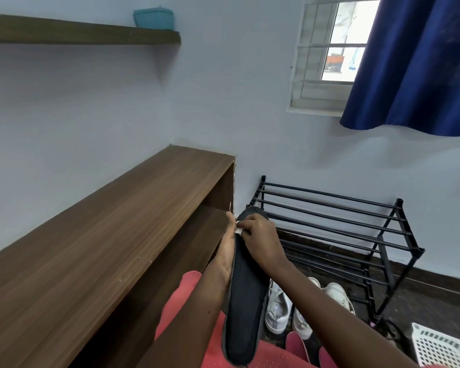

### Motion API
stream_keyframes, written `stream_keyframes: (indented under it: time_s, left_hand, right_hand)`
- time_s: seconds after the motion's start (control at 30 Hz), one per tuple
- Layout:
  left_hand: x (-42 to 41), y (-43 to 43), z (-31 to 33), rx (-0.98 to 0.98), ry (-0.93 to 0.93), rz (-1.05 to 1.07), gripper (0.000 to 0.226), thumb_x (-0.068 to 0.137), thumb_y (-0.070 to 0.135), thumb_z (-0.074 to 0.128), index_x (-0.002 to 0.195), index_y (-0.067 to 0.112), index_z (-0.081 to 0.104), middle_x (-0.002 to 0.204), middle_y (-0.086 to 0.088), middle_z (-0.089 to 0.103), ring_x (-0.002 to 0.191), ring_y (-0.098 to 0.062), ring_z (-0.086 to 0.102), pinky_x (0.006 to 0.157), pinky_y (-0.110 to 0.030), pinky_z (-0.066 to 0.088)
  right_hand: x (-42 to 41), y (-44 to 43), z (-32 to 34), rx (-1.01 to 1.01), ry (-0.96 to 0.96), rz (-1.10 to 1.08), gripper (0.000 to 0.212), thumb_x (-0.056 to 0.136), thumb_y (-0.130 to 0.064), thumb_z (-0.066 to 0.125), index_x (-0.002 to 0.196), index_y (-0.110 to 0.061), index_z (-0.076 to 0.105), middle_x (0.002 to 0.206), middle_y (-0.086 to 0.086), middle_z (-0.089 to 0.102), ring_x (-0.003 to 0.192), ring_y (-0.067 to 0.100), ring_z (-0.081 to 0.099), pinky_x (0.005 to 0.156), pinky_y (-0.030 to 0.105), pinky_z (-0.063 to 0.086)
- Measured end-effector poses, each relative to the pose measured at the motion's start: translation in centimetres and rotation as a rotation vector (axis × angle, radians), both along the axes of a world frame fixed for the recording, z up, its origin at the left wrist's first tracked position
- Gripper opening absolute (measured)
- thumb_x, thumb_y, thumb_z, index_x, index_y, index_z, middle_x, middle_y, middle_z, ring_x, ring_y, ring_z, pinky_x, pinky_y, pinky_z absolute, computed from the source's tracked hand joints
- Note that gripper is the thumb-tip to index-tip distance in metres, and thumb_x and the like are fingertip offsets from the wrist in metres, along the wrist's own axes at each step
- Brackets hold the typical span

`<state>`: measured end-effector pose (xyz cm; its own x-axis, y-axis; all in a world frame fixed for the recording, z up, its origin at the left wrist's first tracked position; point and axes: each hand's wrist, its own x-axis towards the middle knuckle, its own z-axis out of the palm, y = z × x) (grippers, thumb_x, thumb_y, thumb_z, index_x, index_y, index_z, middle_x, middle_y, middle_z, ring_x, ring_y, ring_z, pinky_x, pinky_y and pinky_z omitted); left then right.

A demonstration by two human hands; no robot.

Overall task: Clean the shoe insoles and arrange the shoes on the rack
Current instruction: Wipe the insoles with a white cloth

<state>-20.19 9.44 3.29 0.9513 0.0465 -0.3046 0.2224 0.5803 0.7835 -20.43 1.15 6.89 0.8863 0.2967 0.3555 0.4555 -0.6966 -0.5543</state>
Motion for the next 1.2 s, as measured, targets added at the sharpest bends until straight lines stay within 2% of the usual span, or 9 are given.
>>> stream_keyframes:
  time_s: [0.07,0.13,0.23,0.4,0.67,0.9,1.07,1.13,1.2]
  left_hand:
    - [-0.6,-0.6,0.3,-0.06,0.002,-0.022,0.05,0.099,0.04,0.031,0.113,-0.001,0.057,0.102,-0.015,0.056,0.121,-0.027,0.048,0.11,-0.033,0.031]
    - [-1.2,-0.6,0.5,-0.097,0.006,-0.112,0.049,0.1,0.041,0.033,0.103,0.003,0.064,0.099,-0.017,0.064,0.099,-0.023,0.062,0.094,-0.033,0.046]
    - [-1.7,-0.2,0.8,-0.128,-0.025,-0.2,0.055,0.097,0.049,0.034,0.109,0.005,0.065,0.094,-0.017,0.071,0.081,-0.025,0.07,0.072,-0.033,0.057]
    - [-1.6,0.4,1.0,-0.101,-0.032,-0.148,0.066,0.087,0.054,0.043,0.123,0.002,0.058,0.113,-0.02,0.063,0.097,-0.029,0.063,0.091,-0.038,0.048]
    - [-1.4,0.1,0.6,-0.135,-0.01,-0.18,0.066,0.092,0.056,0.036,0.125,0.003,0.058,0.12,-0.02,0.061,0.103,-0.03,0.062,0.095,-0.04,0.046]
    - [-0.8,0.0,0.4,-0.164,-0.068,-0.191,0.084,0.084,0.073,0.021,0.104,0.009,0.072,0.101,-0.014,0.07,0.093,-0.021,0.069,0.08,-0.032,0.054]
    - [-0.1,0.8,0.1,0.04,-0.074,-0.123,0.104,0.067,0.079,0.026,0.135,0.003,0.046,0.127,-0.014,0.053,0.096,-0.009,0.059,0.087,-0.021,0.047]
    - [0.3,1.0,-0.3,0.041,-0.064,-0.09,0.1,0.062,0.084,0.032,0.116,0.005,0.061,0.118,-0.016,0.06,0.102,-0.018,0.063,0.092,-0.029,0.047]
    - [0.4,0.7,-0.4,0.034,-0.071,-0.084,0.091,0.062,0.085,0.038,0.105,0.008,0.064,0.106,-0.013,0.065,0.1,-0.016,0.066,0.088,-0.027,0.049]
  right_hand:
    - [0.9,-0.2,0.3,-0.007,-0.041,-0.031,0.024,0.089,-0.003,0.054,0.106,-0.005,0.071,0.105,0.013,0.063,0.097,0.025,0.059,0.08,0.022,0.04]
    - [1.9,-0.7,0.8,-0.007,-0.049,-0.09,0.024,0.089,0.0,0.053,0.106,-0.002,0.07,0.105,0.016,0.062,0.098,0.028,0.058,0.082,0.029,0.044]
    - [3.1,-1.4,1.4,-0.04,-0.044,-0.169,0.025,0.089,0.002,0.05,0.106,0.001,0.069,0.106,0.018,0.061,0.1,0.031,0.057,0.083,0.035,0.045]
    - [3.2,-2.1,1.5,-0.049,0.019,-0.199,0.033,0.089,0.004,0.046,0.113,-0.003,0.067,0.113,0.018,0.062,0.104,0.031,0.058,0.087,0.033,0.045]
    - [3.2,-2.5,1.6,0.076,0.019,-0.258,0.033,0.084,0.007,0.045,0.107,0.002,0.068,0.107,0.02,0.068,0.102,0.031,0.061,0.088,0.036,0.048]
    - [2.3,-1.3,0.2,0.002,-0.105,-0.044,0.035,0.083,0.012,0.047,0.104,-0.003,0.07,0.113,0.009,0.062,0.105,0.026,0.054,0.083,0.02,0.035]
    - [0.6,-0.9,-0.4,-0.007,-0.158,0.102,0.039,0.077,0.009,0.044,0.096,-0.008,0.073,0.109,0.007,0.066,0.099,0.026,0.058,0.084,0.021,0.036]
    - [-0.1,-0.8,-0.9,0.013,-0.153,0.137,0.039,0.075,0.002,0.041,0.093,-0.009,0.074,0.107,0.008,0.067,0.095,0.026,0.06,0.084,0.025,0.039]
    - [-0.2,-0.9,-1.4,0.0,-0.155,0.136,0.034,0.075,0.002,0.046,0.092,-0.008,0.074,0.103,0.01,0.067,0.091,0.028,0.062,0.082,0.026,0.04]
